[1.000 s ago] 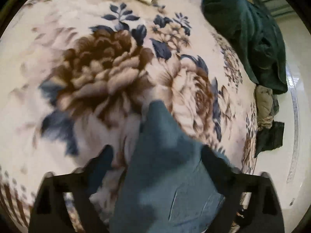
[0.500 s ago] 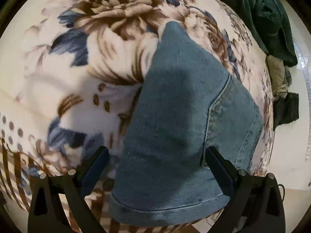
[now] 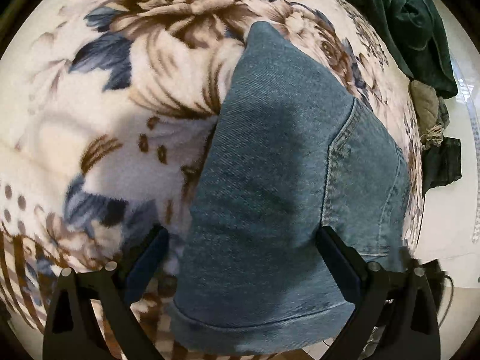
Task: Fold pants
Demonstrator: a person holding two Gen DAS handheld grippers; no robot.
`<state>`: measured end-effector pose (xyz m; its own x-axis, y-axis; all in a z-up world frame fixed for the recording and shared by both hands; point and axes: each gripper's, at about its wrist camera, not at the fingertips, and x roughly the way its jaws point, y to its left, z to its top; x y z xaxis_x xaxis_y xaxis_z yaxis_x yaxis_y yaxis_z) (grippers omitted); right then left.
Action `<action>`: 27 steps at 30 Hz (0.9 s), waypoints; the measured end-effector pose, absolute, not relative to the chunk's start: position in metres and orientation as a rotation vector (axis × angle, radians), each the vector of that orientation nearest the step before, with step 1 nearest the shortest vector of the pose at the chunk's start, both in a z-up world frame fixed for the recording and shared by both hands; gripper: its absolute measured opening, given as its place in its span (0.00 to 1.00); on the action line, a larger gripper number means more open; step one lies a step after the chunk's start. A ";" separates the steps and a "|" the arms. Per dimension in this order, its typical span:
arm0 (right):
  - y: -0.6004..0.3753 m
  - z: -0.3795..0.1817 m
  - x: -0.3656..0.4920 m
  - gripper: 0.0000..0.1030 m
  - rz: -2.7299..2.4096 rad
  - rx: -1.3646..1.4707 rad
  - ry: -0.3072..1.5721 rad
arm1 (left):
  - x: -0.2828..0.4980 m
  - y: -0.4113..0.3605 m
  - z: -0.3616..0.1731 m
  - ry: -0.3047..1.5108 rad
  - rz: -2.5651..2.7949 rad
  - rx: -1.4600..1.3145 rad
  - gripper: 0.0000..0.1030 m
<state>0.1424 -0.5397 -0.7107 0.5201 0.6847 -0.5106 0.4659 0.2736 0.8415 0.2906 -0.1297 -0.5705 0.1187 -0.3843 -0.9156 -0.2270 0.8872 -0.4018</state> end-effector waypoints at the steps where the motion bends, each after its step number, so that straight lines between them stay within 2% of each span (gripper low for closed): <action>1: -0.539 -0.705 0.146 0.85 0.216 1.360 1.079 | 0.291 -0.129 -0.571 1.467 -0.121 -0.514 0.98; 4: -0.534 -0.703 0.161 0.85 0.251 1.293 1.108 | 0.291 -0.126 -0.573 1.472 -0.125 -0.531 0.98; 7: -0.533 -0.729 0.164 0.84 0.202 1.259 1.213 | 0.292 -0.124 -0.580 1.483 -0.126 -0.549 0.98; 21: -0.507 -0.739 0.184 0.87 0.297 1.449 1.126 | 0.298 -0.109 -0.595 1.466 -0.173 -0.701 0.99; 27: -0.496 -0.735 0.154 0.85 0.304 1.370 1.296 | 0.302 -0.110 -0.594 1.480 -0.192 -0.689 0.99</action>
<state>0.1537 -0.4963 -0.7355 0.3530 0.7984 -0.4878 0.4984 0.2808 0.8202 0.3022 -0.1102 -0.5937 0.1154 -0.5217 -0.8453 -0.2883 0.7968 -0.5311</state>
